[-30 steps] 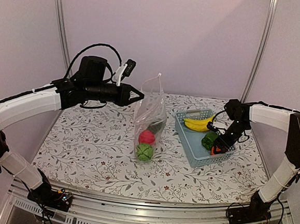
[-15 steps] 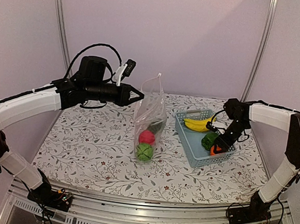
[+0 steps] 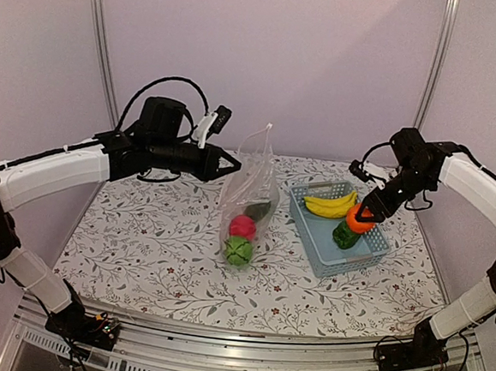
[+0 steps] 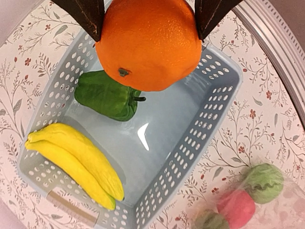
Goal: Place the food in the zip-top bag and seal the zipper
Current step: Place the fake fruit in the zipper food storage bag.
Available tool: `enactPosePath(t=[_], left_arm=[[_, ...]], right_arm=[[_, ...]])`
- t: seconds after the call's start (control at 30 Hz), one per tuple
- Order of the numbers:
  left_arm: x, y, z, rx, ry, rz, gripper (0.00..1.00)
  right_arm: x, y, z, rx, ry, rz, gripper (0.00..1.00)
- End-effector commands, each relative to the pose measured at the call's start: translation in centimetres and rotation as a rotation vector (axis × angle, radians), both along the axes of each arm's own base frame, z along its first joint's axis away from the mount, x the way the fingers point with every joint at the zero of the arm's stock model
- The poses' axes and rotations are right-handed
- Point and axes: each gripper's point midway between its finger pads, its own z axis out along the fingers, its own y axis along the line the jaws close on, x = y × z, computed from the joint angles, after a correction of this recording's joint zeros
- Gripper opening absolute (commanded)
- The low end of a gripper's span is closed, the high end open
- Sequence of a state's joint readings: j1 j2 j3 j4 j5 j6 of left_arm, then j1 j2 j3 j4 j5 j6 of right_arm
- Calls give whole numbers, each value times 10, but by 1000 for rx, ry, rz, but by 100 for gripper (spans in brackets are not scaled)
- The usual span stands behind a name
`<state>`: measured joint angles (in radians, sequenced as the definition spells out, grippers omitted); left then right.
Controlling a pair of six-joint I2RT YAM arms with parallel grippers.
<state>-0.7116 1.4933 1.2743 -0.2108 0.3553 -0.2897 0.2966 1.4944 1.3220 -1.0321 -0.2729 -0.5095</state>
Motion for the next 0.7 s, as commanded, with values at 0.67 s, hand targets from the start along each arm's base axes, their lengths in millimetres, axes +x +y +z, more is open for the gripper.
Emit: enactPosePath(t=[0.67], left_arm=[[-61, -27, 37, 93, 201, 5, 0]], right_arm=[[-30, 101, 278, 776, -411, 410, 44]])
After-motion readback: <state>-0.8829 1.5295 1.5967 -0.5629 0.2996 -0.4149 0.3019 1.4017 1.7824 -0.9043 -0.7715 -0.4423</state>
